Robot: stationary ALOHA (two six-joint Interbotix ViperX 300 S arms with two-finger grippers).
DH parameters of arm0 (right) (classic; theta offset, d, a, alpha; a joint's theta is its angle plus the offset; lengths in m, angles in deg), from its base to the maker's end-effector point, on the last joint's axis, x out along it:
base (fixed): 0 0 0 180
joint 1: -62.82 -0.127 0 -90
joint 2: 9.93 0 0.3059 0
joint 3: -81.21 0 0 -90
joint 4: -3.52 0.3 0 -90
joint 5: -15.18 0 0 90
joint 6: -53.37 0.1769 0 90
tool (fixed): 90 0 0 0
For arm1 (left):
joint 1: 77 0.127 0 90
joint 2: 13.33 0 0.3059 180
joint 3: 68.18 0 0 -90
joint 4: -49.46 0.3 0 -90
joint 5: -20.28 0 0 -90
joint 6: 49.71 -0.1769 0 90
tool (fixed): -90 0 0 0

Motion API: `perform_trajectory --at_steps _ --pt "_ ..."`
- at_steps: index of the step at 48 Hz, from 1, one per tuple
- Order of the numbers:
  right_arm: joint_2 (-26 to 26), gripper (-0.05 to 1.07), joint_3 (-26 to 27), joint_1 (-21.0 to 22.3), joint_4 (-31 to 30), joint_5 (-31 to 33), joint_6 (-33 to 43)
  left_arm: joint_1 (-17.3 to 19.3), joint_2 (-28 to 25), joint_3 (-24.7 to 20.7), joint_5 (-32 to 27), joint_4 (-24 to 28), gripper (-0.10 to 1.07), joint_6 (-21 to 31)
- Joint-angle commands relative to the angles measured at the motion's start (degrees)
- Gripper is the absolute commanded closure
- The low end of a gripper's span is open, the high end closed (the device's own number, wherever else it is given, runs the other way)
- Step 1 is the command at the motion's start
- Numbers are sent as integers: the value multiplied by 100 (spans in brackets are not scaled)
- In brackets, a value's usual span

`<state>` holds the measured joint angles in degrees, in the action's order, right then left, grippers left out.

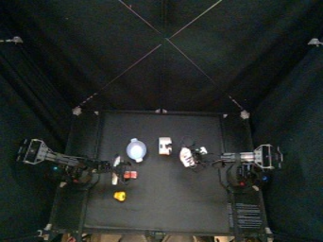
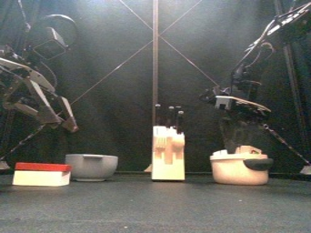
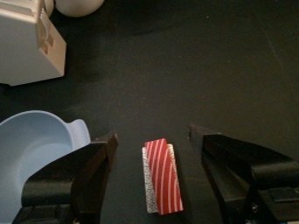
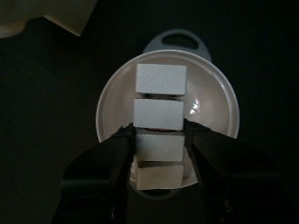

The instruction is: Put sushi roll below pot

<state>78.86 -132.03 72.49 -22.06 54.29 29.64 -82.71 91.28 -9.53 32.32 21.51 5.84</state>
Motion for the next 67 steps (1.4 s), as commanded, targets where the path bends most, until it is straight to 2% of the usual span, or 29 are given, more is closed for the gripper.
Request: perform_trajectory --at_steps 1,18,35,45,53,67 --pt "272 39 79 -9 9 -9 9 0 18 -62 44 9 0 0" --pt "896 39 53 -352 97 9 9 0 18 -62 44 9 0 0" --pt "1160 39 70 -932 360 18 44 0 18 -62 44 18 0 0" --pt "1187 39 185 -1143 1037 18 229 0 18 -62 44 9 0 9" --pt "1187 39 211 -1459 1055 62 976 0 18 -62 44 0 0 9" --pt "1099 39 211 -2382 457 457 3252 0 18 -105 44 18 0 -18"
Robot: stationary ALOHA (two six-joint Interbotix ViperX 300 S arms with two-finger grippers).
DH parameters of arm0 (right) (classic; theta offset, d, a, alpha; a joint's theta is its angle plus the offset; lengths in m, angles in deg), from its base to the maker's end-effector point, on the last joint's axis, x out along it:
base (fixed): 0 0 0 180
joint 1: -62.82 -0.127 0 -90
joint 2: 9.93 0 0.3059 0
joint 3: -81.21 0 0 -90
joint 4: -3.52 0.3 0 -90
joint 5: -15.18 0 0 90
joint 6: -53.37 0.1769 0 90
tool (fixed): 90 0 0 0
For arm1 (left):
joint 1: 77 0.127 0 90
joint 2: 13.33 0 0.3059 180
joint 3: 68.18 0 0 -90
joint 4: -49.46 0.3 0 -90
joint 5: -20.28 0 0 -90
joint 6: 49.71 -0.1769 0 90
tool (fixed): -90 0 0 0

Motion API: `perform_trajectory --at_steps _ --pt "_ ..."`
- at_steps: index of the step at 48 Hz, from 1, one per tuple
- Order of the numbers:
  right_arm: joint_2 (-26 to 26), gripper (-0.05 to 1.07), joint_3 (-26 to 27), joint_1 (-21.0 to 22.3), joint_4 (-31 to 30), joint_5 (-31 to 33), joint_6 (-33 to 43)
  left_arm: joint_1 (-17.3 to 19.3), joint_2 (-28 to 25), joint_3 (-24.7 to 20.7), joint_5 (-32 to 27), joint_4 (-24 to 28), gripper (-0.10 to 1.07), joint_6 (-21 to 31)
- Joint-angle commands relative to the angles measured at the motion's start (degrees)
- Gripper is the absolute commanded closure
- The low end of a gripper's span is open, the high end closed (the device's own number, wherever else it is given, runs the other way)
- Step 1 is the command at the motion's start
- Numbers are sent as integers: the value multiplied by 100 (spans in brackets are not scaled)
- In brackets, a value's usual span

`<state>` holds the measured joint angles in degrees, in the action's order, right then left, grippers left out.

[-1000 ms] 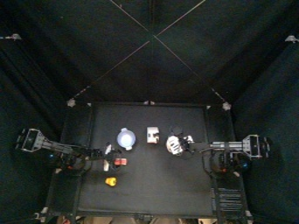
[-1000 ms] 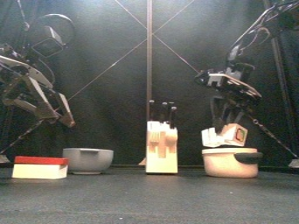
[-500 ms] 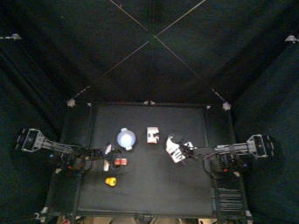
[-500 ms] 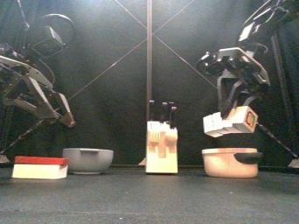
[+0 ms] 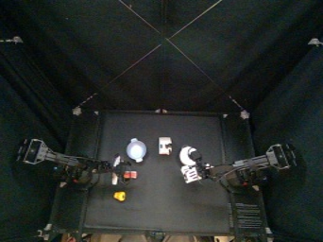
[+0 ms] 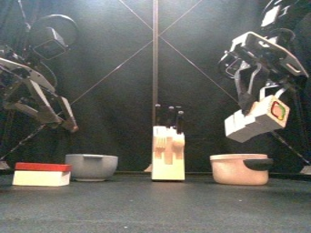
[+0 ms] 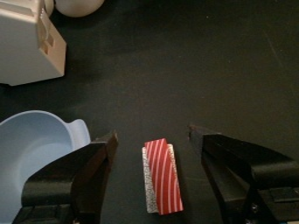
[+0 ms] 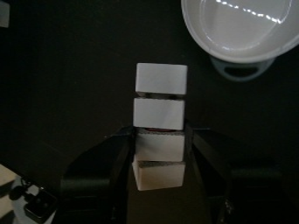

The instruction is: Put sushi roll below pot

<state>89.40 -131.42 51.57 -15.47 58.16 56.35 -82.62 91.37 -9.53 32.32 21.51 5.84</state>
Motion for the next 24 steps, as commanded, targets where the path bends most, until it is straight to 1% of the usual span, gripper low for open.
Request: perform_trajectory --at_steps 1,8,12,18,24 --pt "26 39 158 -360 -255 88 765 -18 9 -114 44 35 0 -18" --pt "-79 39 193 -861 -773 387 2101 -9 9 -132 44 185 0 -18" --pt "-88 39 202 -1081 -1081 624 2681 -9 9 -149 44 290 0 -18" --pt "-114 39 237 -1327 -1354 782 3357 -9 9 -176 44 343 0 -9" --pt "-299 39 281 -1477 -1397 756 3753 -9 9 -193 44 343 0 -9"
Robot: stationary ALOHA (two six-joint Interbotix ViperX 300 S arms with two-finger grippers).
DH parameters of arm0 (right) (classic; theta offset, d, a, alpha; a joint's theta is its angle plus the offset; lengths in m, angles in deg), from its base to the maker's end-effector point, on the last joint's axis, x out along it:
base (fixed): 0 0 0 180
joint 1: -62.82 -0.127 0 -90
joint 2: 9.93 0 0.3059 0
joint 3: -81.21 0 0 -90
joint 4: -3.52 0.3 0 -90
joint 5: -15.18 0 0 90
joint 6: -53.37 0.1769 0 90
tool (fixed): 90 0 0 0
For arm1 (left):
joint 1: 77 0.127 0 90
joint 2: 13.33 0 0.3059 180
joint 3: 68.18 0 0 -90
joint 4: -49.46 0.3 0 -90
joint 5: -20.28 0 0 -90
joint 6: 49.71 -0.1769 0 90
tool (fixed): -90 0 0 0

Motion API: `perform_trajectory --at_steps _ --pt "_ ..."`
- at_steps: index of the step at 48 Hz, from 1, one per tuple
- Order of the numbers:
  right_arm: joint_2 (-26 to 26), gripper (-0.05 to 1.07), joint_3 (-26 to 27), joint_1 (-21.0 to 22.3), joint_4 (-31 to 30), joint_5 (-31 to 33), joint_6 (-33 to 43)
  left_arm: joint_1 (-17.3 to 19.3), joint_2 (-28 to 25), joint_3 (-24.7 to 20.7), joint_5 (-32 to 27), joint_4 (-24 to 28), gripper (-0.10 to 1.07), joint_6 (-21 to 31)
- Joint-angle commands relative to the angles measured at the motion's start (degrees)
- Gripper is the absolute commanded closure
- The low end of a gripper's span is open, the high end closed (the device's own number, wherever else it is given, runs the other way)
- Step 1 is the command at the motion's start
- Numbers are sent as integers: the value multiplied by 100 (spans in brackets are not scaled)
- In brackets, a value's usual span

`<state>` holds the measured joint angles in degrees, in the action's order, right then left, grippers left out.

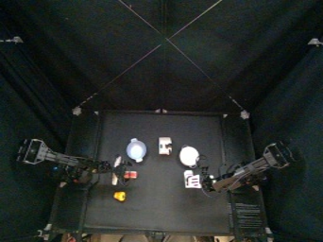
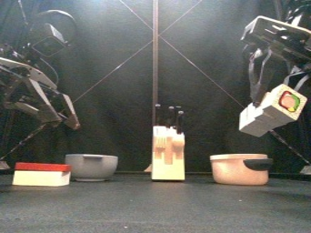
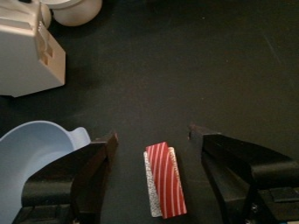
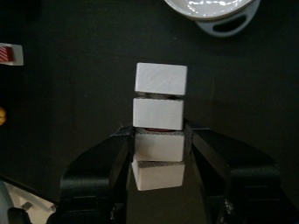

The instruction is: Put sushi roll below pot

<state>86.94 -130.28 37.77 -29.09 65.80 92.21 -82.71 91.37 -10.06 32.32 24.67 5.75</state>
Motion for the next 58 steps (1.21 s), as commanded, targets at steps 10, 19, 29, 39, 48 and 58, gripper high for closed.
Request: perform_trajectory --at_steps 10,19,29,39,48,58 --pt "-668 39 343 -167 158 -158 308 0 9 -149 44 18 0 9" --pt "-1011 39 527 -149 176 -167 290 -9 9 -149 44 26 0 9" --pt "-1099 38 545 -149 308 -44 334 -9 9 -149 44 18 0 9" --pt "-1187 38 431 -123 343 26 281 0 9 -141 44 18 0 9" --pt "-1283 35 352 -79 352 26 308 0 9 -149 44 18 0 9" --pt "-1424 17 413 -70 378 18 272 0 9 -141 44 18 0 9"
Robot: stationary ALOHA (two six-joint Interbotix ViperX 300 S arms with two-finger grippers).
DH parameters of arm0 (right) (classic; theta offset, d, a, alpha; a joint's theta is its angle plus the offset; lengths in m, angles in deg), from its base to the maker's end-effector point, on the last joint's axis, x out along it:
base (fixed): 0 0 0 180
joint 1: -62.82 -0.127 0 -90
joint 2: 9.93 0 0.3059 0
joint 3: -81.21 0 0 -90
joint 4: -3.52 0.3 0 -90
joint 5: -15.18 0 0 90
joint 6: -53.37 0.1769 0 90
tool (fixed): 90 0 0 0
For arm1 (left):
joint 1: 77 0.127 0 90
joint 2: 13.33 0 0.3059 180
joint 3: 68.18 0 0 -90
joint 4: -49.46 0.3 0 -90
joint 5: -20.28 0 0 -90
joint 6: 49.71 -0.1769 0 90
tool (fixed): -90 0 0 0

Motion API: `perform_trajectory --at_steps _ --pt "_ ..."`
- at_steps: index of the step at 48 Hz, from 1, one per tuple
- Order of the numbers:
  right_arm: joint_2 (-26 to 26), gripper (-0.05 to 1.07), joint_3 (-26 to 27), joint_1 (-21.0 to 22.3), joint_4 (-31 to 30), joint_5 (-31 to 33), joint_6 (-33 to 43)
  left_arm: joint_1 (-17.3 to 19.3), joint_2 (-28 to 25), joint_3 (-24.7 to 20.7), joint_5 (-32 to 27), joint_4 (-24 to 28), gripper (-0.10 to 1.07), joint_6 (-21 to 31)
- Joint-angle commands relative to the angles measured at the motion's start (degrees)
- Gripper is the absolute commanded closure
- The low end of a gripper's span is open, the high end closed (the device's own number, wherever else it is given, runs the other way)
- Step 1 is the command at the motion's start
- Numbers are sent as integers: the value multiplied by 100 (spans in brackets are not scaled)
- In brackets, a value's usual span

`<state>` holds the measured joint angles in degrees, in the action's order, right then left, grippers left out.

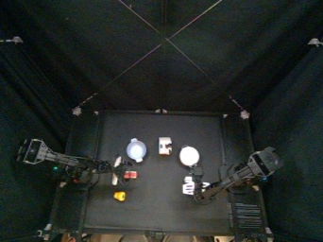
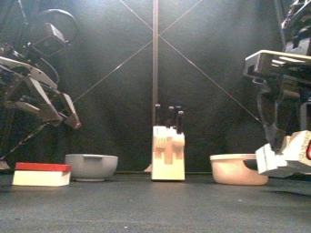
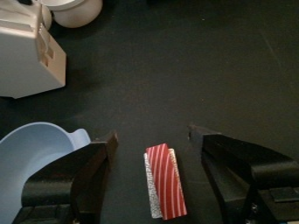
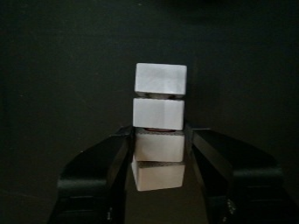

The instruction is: Put sushi roll below pot

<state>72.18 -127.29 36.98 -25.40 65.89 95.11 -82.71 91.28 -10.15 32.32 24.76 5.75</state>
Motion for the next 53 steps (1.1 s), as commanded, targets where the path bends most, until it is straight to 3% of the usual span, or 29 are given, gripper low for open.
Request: perform_trajectory --at_steps 1,9,25,53 --pt "53 15 114 9 26 9 -26 -9 18 -132 44 9 0 9" --pt "44 6 149 0 105 0 -79 -9 18 -141 44 9 0 9" --pt "255 6 88 9 0 -18 -114 -18 62 -316 62 18 0 18" --pt "817 6 -185 9 -255 -26 -105 -439 510 -352 281 -79 0 9"
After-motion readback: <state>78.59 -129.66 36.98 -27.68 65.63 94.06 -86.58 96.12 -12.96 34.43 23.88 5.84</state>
